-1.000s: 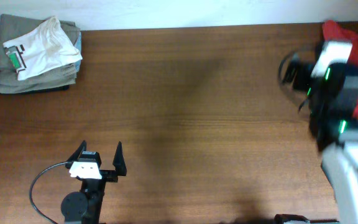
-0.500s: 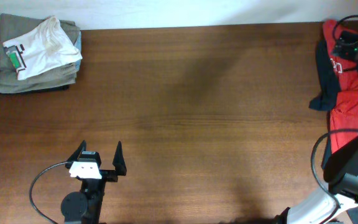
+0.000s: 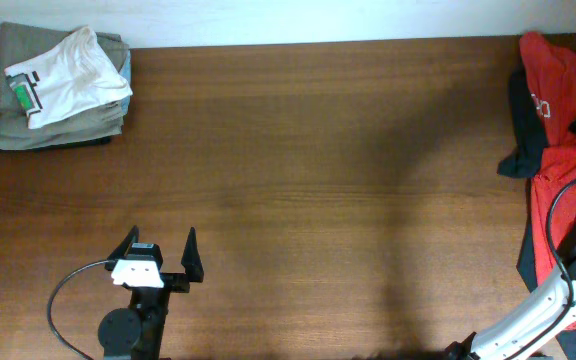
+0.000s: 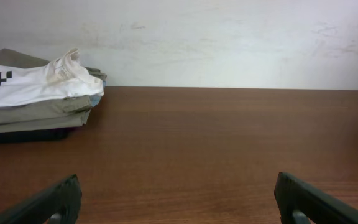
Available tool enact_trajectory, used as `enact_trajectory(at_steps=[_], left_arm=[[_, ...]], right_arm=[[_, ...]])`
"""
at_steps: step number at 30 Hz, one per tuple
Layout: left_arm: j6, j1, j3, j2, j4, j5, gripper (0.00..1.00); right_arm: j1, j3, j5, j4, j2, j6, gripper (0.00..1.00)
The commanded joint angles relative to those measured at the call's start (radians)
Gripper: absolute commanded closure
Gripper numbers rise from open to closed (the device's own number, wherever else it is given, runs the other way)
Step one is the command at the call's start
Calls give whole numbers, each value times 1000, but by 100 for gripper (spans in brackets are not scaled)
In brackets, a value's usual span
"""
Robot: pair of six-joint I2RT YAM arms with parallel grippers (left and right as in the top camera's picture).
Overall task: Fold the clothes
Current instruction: 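Reach the right gripper to the red clothing pile and grasp the orange shirt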
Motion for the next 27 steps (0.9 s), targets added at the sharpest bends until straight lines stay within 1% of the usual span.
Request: enact_trajectory(at_steps=[1,4,6,10,13,14,17,23,26,27], left_arm=[[5,-3,-6,-6,-1,0,1],[5,-3,-6,-6,-1,0,1],[5,-3,-6,-6,-1,0,1],[5,-3,-6,-6,-1,0,1],[5,-3,-6,-6,-1,0,1],[5,-3,-6,-6,-1,0,1],[5,-3,-6,-6,-1,0,1],[5,-3,-6,-6,-1,0,1],[5,-3,-6,-6,-1,0,1],[5,-3,-6,-6,-1,0,1]], right_arm=[[-3,20,-25,59,50,-5,5],[-3,20,-27,148,104,58,6],[-3,20,-51,202,140,93,0],[-1,20,-131,277,210,97,1],[1,20,-132,299,240,99,1],[1,20,-127,300,241,99,1],[1,24,-121,311,240,99,6],[1,107,-119,262,226,99,6],[6,168,-11,190,226,97,6],[8,176,-4,179,226,80,5]])
